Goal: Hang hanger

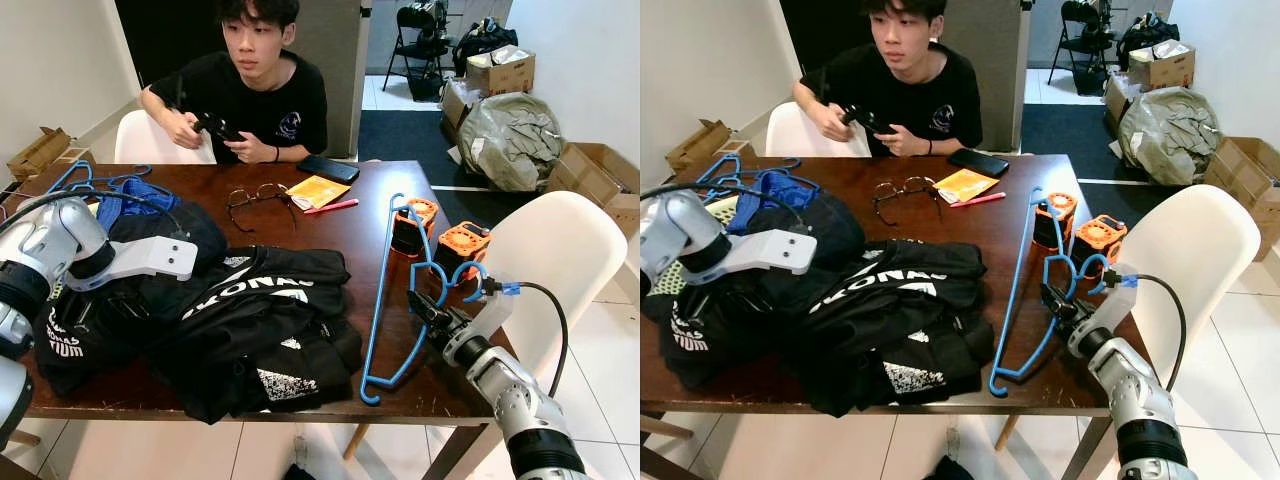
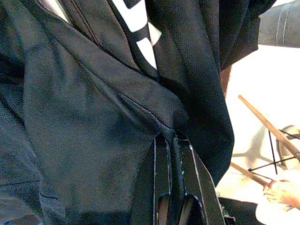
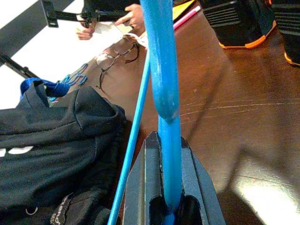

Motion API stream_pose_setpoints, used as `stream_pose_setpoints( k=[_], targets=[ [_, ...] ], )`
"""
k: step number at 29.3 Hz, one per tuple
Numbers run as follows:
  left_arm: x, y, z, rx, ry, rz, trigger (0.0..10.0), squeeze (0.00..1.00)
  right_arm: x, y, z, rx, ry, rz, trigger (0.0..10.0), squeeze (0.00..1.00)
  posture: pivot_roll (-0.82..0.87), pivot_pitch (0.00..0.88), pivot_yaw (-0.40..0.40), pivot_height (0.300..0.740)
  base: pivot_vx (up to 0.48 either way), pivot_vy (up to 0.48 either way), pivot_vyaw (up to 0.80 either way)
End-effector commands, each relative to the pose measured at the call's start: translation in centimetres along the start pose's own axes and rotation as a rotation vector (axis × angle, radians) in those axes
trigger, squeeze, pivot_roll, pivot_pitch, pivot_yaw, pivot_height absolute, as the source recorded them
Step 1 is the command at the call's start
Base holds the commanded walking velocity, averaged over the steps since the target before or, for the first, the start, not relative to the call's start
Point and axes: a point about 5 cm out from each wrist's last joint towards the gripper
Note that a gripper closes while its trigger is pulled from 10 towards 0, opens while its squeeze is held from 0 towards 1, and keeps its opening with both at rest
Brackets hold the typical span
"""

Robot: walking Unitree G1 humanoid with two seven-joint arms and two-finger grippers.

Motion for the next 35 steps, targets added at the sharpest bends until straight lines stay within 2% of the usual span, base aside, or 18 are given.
stream_pose_setpoints(
  k=[1, 5, 6, 7, 8, 9, 11, 12, 13, 14, 15, 17, 20, 28, 31, 32, 33, 35],
  targets=[
    [0.2, -0.3, 0.0, 0.007, 0.009, 0.012, 0.0, 0.00, 0.4, -0.7, -0.5, 0.000, -0.038, 0.032, 10.0, 0.00, -0.05, 0.010, 0.033, 0.740, 0.000, 0.000, 0.00],
    [0.7, -0.5, 0.4, -0.005, 0.086, 0.029, 0.0, 0.00, 0.4, -0.7, -0.5, 0.000, -0.037, 0.032, 10.0, 0.00, -0.05, 0.010, 0.033, 0.740, 0.000, 0.000, 0.00],
    [1.4, -0.3, 1.1, -0.039, 0.180, 0.038, 0.0, 0.00, 0.4, -0.7, -0.5, 0.000, -0.037, 0.032, 10.0, 0.00, -0.04, 0.005, 0.031, 0.740, 0.000, 0.000, 0.00],
    [1.4, -0.3, 1.1, -0.039, 0.180, 0.038, 0.0, 0.00, 0.4, -0.7, -0.5, 0.000, -0.037, 0.032, 10.0, 0.00, -0.04, 0.005, 0.031, 0.740, 0.000, 0.000, 0.00],
    [2.9, 0.6, 2.5, -0.122, 0.350, 0.033, 0.0, 0.00, 0.3, -0.7, -0.5, -0.001, -0.037, 0.031, 10.0, 0.00, -0.04, 0.003, 0.032, 0.740, 0.000, 0.000, 0.00],
    [2.9, 0.6, 2.5, -0.122, 0.350, 0.033, 0.0, 0.00, 0.3, -0.7, -0.5, -0.001, -0.037, 0.031, 10.0, 0.00, -0.04, 0.003, 0.032, 0.740, 0.000, 0.000, 0.00],
    [6.6, 4.3, 4.8, -0.292, 0.682, -0.132, 0.0, 0.00, 0.2, -0.8, -0.4, -0.005, -0.035, 0.029, 10.0, 0.00, -0.03, 0.001, 0.033, 0.740, 0.000, 0.000, 0.00],
    [6.6, 4.3, 4.8, -0.292, 0.682, -0.132, 0.0, 0.00, 0.2, -0.8, -0.4, -0.005, -0.035, 0.029, 10.0, 0.00, -0.03, 0.001, 0.033, 0.740, 0.000, 0.000, 0.00],
    [8.6, 6.8, 5.4, -0.373, 0.796, -0.286, 0.0, 0.00, 0.2, -0.8, -0.4, -0.007, -0.034, 0.027, 10.0, 0.00, -0.03, 0.000, 0.034, 0.740, 0.000, 0.000, 0.00],
    [10.0, 8.5, 5.4, -0.433, 0.843, -0.410, 0.0, 0.00, 0.1, -0.8, -0.3, -0.009, -0.033, 0.025, 10.0, 0.00, -0.03, 0.000, 0.034, 0.740, 0.000, 0.000, 0.00],
    [10.0, 8.5, 5.4, -0.433, 0.843, -0.410, 0.0, 0.00, 0.1, -0.8, -0.3, -0.009, -0.033, 0.025, 10.0, 0.00, -0.03, 0.000, 0.034, 0.740, 0.000, 0.000, 0.00],
    [10.9, 9.6, 5.3, -0.479, 0.861, -0.491, 0.0, 0.00, 0.1, -0.8, -0.3, -0.011, -0.033, 0.024, 10.0, 0.00, -0.03, 0.000, 0.035, 0.740, 0.000, 0.000, 0.00],
    [12.2, 11.8, 5.0, -0.539, 0.859, -0.661, 0.0, 0.00, 0.0, -0.8, -0.3, -0.015, -0.031, 0.021, 10.0, 0.00, -0.03, 0.000, 0.038, 0.740, 0.000, 0.000, 0.00],
    [14.5, 13.2, 4.9, -0.588, 0.910, -0.777, 0.0, 0.00, 0.0, -0.7, -0.3, -0.020, -0.032, 0.015, 10.0, 0.00, -0.02, 0.000, 0.041, 0.740, 0.000, 0.000, 0.00],
    [16.3, 14.8, 4.2, -0.644, 0.914, -0.936, 0.0, 0.00, -0.1, -0.7, -0.3, -0.020, -0.033, 0.012, 10.0, 0.00, -0.02, 0.000, 0.043, 0.740, 0.000, 0.000, 0.00],
    [17.2, 15.5, 3.7, -0.662, 0.891, -1.037, 0.0, 0.00, -0.1, -0.7, -0.3, -0.020, -0.034, 0.010, 10.0, 0.00, -0.02, 0.000, 0.043, 0.740, 0.000, 0.000, 0.00],
    [18.7, 16.3, 2.8, -0.687, 0.853, -1.206, 0.0, 0.00, -0.1, -0.6, -0.4, -0.025, -0.037, 0.000, 10.0, 0.00, -0.02, 0.000, 0.047, 0.740, 0.000, 0.000, 0.00],
    [18.7, 16.3, 2.8, -0.687, 0.853, -1.206, 0.0, 0.00, -0.1, -0.6, -0.4, -0.025, -0.037, 0.000, 10.0, 0.00, -0.02, 0.000, 0.047, 0.740, 0.000, 0.000, 0.00]
  ],
)
Point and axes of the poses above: a point about 5 cm out from each wrist's last joint towards the gripper, its own x axis pointing back from the gripper into the wrist, its own y axis along the axis of the wrist's last joint, z = x × y, and after that the axes turned 9 degrees about -x, right-handed
